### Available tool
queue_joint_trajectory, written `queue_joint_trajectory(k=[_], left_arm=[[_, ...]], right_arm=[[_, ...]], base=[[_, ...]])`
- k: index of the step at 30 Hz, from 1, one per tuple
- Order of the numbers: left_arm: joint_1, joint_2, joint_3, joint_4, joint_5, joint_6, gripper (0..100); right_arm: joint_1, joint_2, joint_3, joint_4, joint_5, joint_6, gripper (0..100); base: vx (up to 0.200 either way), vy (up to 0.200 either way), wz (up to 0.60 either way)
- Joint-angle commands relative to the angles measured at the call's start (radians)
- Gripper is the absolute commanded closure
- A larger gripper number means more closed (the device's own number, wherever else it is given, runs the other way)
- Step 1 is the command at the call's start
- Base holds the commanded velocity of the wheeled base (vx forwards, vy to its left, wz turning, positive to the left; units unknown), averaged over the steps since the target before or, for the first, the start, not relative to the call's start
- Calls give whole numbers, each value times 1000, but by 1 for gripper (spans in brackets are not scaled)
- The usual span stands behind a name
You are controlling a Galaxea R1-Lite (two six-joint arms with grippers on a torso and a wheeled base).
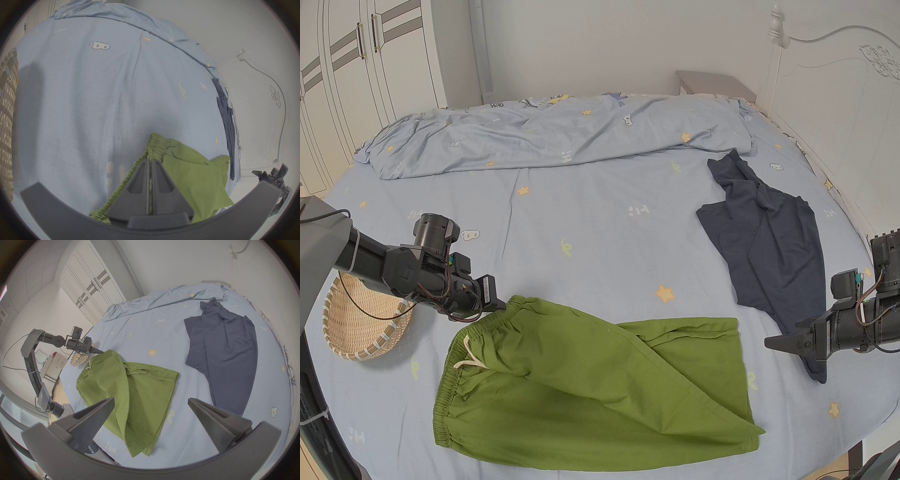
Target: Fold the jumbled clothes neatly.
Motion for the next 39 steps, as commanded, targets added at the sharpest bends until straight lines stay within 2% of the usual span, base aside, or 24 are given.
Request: queue_joint_trajectory(k=[1,7,9,12,14,19,20,24,30,39], left_arm=[[2,-12,3,1,-1,-2,100],[12,-79,13,7,-1,-4,100],[32,-158,40,12,-1,-4,100],[34,-161,42,12,-1,-4,100],[58,-210,65,9,-1,-2,100],[66,-204,65,7,-1,-1,100],[68,-196,65,6,-1,-1,100],[66,-185,63,1,-1,-1,100],[65,-182,65,1,-1,-1,100],[63,-179,63,1,-1,-1,100]], right_arm=[[-1,1,-2,0,0,0,0],[-1,3,-2,0,0,1,0],[-1,15,-2,0,0,6,0],[-1,15,-2,0,0,6,0],[-10,70,-5,1,2,21,0],[-15,130,-5,1,20,66,0],[-15,151,5,4,43,80,0],[-13,153,77,0,74,77,0],[0,153,97,3,112,72,0],[3,154,158,1,122,58,0]], base=[[0,0,0],[0,0,0],[0,0,0],[0,0,0],[0,0,0],[0,0,0],[0,0,0],[0,0,0],[0,0,0],[0,0,0]])
